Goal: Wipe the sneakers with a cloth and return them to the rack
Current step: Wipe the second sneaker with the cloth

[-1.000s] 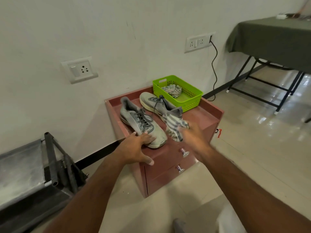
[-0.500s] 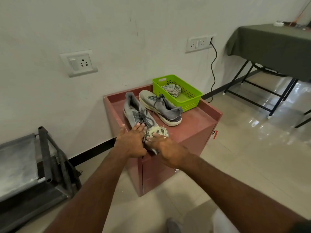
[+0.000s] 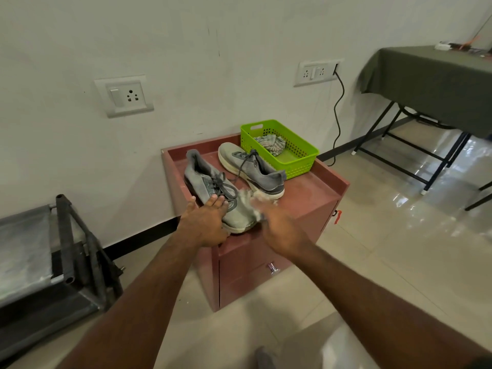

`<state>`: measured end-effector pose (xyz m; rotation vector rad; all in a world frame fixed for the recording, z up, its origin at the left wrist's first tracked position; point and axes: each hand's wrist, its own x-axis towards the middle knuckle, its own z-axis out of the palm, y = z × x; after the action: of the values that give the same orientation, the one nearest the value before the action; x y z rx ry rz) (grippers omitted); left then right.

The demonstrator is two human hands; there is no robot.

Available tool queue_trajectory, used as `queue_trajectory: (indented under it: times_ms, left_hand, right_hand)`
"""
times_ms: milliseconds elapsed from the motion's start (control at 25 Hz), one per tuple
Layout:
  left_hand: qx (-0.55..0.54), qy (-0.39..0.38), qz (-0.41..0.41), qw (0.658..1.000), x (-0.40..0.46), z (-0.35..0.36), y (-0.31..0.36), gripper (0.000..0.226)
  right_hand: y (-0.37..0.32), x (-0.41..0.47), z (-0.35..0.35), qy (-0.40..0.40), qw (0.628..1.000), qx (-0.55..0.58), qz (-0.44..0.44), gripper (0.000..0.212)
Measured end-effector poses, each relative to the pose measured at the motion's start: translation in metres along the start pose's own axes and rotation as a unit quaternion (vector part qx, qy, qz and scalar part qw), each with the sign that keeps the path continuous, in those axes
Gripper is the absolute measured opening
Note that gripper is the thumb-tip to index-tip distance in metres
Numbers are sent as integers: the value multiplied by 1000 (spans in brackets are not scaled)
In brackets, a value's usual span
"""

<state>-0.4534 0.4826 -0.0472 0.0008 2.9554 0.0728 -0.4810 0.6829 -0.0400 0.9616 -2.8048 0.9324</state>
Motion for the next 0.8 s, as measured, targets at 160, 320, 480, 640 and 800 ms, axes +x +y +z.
queue_trajectory:
  times_ms: [160,320,480,640,800]
  left_hand:
    - [-5,-12,3,1000,3,-1,-2,77]
    - [-17,-7,8,1000,2,-1,-1,71]
    - [-15,-2,8,1000,5,0,1,72]
    - [-15,8,3,1000,4,5,7,74]
    - [-6,13,6,1000,2,7,4,73]
  right_hand:
    - [-7,-20,18,-136,974,-111,-140,63]
    - [19,-25,-19,-82,990,-111,14,60]
    - [30,-21,-32,63,985,-81,140,58]
    - [15,-2,4,26,999,-13,45,61]
    - [6,-19,17,-108,990,-74,-61,73]
